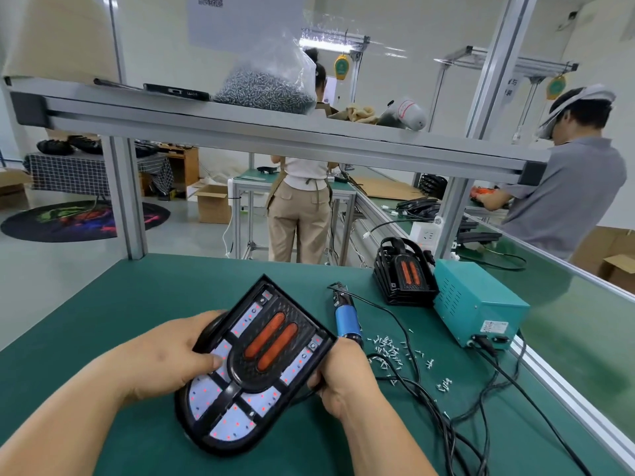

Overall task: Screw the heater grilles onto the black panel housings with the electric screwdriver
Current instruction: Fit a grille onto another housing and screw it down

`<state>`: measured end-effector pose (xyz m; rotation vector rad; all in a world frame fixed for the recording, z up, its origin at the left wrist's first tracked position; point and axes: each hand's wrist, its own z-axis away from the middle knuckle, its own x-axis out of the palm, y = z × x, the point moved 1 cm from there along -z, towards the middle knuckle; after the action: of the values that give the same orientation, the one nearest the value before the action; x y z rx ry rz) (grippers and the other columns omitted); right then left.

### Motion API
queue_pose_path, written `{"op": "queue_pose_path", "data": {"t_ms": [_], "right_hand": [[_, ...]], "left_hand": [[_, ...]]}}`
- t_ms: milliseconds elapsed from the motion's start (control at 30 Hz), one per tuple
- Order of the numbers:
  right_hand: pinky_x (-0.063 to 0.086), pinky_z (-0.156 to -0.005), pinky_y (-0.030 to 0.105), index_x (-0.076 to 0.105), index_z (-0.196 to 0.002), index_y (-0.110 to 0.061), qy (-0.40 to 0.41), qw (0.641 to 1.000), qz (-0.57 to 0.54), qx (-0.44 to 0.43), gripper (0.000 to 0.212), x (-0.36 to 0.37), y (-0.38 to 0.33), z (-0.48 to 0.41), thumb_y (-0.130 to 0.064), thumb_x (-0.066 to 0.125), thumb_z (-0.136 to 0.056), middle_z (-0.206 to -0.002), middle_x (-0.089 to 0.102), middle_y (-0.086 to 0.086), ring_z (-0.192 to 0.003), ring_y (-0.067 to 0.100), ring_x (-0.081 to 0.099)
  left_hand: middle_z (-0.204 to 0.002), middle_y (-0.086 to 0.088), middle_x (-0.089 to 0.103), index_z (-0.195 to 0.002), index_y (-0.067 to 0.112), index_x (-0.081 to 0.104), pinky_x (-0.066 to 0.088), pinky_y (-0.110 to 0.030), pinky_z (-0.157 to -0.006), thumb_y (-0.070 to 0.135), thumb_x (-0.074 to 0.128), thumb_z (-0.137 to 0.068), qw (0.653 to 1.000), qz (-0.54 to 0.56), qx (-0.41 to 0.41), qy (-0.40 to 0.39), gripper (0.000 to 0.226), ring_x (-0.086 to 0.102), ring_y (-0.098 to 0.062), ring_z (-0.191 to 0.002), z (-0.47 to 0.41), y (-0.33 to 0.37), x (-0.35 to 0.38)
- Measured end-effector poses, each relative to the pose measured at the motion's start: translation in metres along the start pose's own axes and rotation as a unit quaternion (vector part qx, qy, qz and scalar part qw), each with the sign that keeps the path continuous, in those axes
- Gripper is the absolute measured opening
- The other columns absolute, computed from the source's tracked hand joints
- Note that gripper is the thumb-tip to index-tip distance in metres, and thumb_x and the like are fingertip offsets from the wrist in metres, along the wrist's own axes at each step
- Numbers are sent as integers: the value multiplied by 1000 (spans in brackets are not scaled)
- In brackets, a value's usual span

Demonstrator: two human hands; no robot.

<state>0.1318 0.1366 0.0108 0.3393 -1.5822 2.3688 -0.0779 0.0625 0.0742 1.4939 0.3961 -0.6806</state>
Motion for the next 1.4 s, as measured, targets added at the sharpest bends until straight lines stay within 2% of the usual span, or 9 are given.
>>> {"op": "queue_pose_path", "data": {"t_ms": [133, 267, 367, 500, 567, 933, 1100, 1233, 1400], "right_hand": [[20, -35, 17, 47, -50, -21, -75, 996, 39, -2, 42, -1, -3, 5, 6, 40, -81, -49, 35, -3, -40, 9, 24], [27, -45, 22, 47, -54, -18, -131, 991, 19, 4, 28, 3, -4, 12, 4, 49, -70, -55, 37, 1, -47, 14, 29], [48, -60, 32, 59, -57, -7, -171, 983, -64, 3, 10, 9, -6, 19, 2, 63, -54, -62, 55, 9, -56, 24, 52], [50, -99, 54, 60, -122, 2, -180, 961, -207, 31, 37, 9, -8, 16, -7, 62, -86, -119, 61, 33, -99, 38, 61], [39, -111, 56, 57, -125, -3, -221, 945, -238, 46, 38, 11, -10, 18, -17, 62, -91, -125, 59, 28, -111, 37, 55], [56, -86, 44, 59, -126, -18, -91, 984, -151, 30, 61, 15, 6, 13, -67, 38, -95, -114, 71, 21, -102, 34, 71], [55, -93, 44, 70, -114, -10, -105, 991, -80, -36, 45, 22, 10, 19, -43, 41, -105, -107, 75, 12, -103, 32, 71], [47, -106, 51, 65, -124, -15, -76, 988, -39, -132, 36, 22, 9, 19, -24, 34, -109, -120, 71, 10, -115, 31, 65], [49, -104, 45, 65, -117, -23, 8, 989, -76, -124, 28, 18, 12, 18, -8, 44, -105, -116, 72, 2, -108, 21, 69]], "left_hand": [[-128, 26, 55, -131, 54, 34, 40, -10, -93, 3, 62, -92, 997, -48, -24, -48, 71, 52, 9, -115, -2, 1, -6], [-86, 10, 73, -110, 19, 60, 50, -20, -68, -1, 56, -95, 980, -18, -123, -154, 26, 68, -5, -80, -4, -6, -7], [-95, 1, 76, -110, 9, 64, 55, -28, -76, 11, 64, -80, 981, -15, -104, -161, 30, 68, -12, -85, -1, -2, -6], [-117, -22, 69, -112, -10, 62, 46, -44, -103, 16, 61, -67, 988, 28, -62, -141, 51, 66, -21, -100, -2, -2, 0], [-114, -13, 73, -111, -4, 65, 50, -35, -100, 15, 59, -68, 990, 81, -53, -103, 47, 68, -20, -104, -4, -5, 9], [-102, -24, 74, -107, -6, 67, 61, -35, -65, -3, 43, -95, 905, 401, -107, 91, 26, 75, -33, -84, -33, -17, 55], [-106, -19, 74, -112, -1, 61, 48, -51, -102, 13, 50, -86, 910, 355, -153, 149, 32, 67, -40, -105, -36, -17, 66], [-111, -3, 70, -126, 19, 53, 44, -50, -107, 25, 51, -87, 928, 287, -160, 176, 39, 62, -27, -110, -31, -13, 74], [-154, 14, 32, -159, 33, 6, 21, -35, -117, 44, 46, -100, 925, 290, -132, 207, 72, 27, -16, -147, -20, -4, 83]]}}
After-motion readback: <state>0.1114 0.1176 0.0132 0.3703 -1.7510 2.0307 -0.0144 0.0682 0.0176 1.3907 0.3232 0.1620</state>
